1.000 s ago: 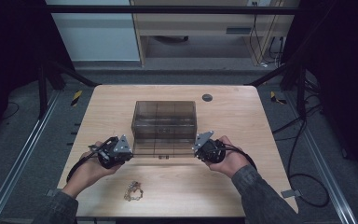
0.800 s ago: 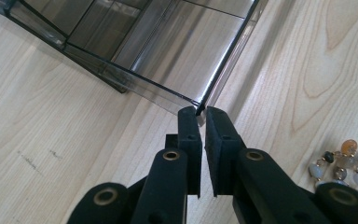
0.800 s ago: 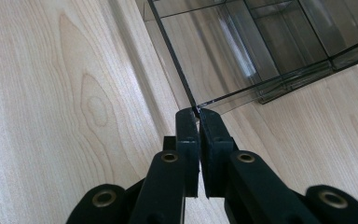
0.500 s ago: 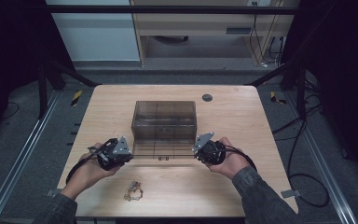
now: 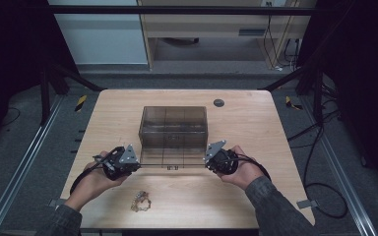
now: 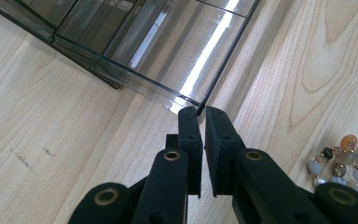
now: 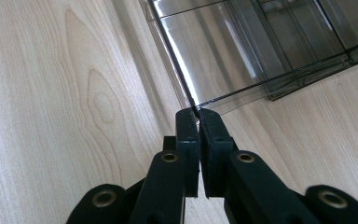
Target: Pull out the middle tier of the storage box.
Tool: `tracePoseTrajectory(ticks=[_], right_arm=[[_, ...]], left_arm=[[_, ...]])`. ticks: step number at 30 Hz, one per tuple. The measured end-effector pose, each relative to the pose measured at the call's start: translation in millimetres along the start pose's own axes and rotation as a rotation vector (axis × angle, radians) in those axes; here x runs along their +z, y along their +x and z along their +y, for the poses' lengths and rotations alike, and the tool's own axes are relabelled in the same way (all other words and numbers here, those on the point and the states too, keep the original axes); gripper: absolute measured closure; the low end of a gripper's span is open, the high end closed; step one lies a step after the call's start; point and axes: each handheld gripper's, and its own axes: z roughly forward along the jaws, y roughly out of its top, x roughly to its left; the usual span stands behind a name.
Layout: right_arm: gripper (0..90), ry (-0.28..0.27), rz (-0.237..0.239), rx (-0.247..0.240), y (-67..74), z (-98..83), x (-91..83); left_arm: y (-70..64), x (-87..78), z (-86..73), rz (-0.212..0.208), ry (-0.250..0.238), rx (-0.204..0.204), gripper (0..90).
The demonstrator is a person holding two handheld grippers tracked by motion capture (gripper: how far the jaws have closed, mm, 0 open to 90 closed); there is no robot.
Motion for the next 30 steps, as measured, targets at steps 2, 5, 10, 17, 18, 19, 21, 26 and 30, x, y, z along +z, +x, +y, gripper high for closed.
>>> tracePoseTrajectory(ticks=[2, 5, 10, 17, 18, 19, 21, 26, 30], right_arm=[[87.6, 0.001, 0.001, 0.000, 0.1, -0.5, 0.1], [87.6, 0.003, 0.001, -0.001, 0.1, -0.5, 0.4], [87.5, 0.005, 0.003, 0.000, 0.7, -0.9, 1.6], [87.4, 0.007, 0.006, -0.003, 1.3, -1.3, 3.1], [87.4, 0.007, 0.006, -0.002, 1.2, -1.3, 3.0], [87.4, 0.007, 0.005, -0.002, 1.2, -1.3, 2.9], [87.4, 0.009, 0.005, 0.002, 1.6, -1.4, 2.9], [87.4, 0.007, 0.011, 0.001, 2.6, -1.7, 3.0], [87.3, 0.003, 0.016, 0.005, 2.6, -2.2, 3.2]], left_arm=[[-0.1, 0.6, -0.1, -0.001, 0.002, 0.002, 85.0], [-0.5, 1.0, -0.5, -0.002, 0.001, -0.002, 85.0], [-1.1, 2.4, -1.3, -0.003, 0.001, -0.002, 85.2], [-1.2, 3.0, -2.4, -0.003, 0.004, 0.005, 85.3], [-1.4, 3.0, -2.4, -0.003, 0.002, 0.004, 85.3], [-1.6, 2.7, -2.3, -0.004, 0.005, 0.005, 85.3], [-2.4, 3.0, -2.7, -0.002, 0.002, 0.001, 85.3], [-3.4, 2.8, -4.5, -0.002, -0.007, -0.004, 85.4], [-3.4, 3.2, -5.7, 0.000, -0.008, -0.004, 85.2]])
